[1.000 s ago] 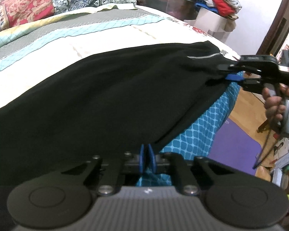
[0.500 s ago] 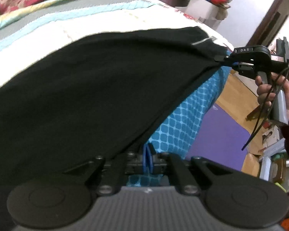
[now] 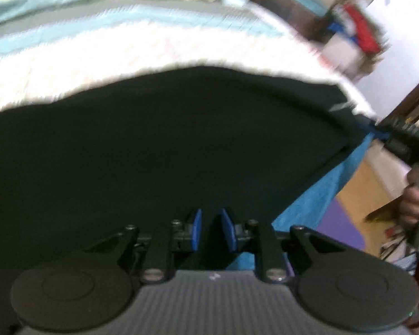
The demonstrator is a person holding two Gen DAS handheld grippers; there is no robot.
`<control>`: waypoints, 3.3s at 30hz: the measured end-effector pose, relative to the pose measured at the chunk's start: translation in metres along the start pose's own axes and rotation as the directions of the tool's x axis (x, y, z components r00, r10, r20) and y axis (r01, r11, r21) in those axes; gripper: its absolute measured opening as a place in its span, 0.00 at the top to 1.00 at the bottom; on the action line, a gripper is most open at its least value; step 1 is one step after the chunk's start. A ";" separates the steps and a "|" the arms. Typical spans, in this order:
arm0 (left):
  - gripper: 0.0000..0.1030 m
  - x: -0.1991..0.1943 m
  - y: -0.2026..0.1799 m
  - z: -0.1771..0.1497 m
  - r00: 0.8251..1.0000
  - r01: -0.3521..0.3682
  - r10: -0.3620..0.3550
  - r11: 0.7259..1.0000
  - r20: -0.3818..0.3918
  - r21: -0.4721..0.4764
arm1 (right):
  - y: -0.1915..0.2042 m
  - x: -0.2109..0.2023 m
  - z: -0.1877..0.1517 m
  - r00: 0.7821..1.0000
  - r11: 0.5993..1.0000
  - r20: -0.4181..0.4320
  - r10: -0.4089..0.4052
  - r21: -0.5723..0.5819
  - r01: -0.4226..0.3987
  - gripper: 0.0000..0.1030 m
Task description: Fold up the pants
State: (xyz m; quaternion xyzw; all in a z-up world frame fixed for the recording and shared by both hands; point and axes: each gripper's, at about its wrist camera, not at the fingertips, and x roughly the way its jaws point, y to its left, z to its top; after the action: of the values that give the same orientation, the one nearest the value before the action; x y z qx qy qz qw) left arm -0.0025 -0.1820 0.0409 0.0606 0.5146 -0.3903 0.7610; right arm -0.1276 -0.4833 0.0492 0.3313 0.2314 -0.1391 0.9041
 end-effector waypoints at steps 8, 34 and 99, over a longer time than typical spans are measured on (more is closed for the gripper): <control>0.83 -0.005 -0.006 -0.006 0.999 -0.053 0.053 0.999 0.000 -0.007 | -0.006 0.027 -0.030 0.984 0.997 -0.171 -0.045 0.047 0.054 0.90; 0.57 -0.067 0.023 -0.044 0.954 -0.279 0.287 0.956 0.089 -0.097 | -0.001 0.018 -0.050 0.991 0.988 -0.055 -0.120 0.089 0.125 0.90; 0.49 -0.113 0.077 -0.043 0.947 -0.215 0.266 0.940 0.178 -0.264 | -0.105 -0.016 0.014 0.930 0.932 0.221 -0.294 0.282 0.227 0.65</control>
State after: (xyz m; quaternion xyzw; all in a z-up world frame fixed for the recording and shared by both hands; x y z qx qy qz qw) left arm -0.0022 -0.0478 0.0914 -0.0110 0.4633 -0.2327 0.8550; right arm -0.1794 -0.5686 0.0112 0.3884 0.1335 -0.3291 0.8503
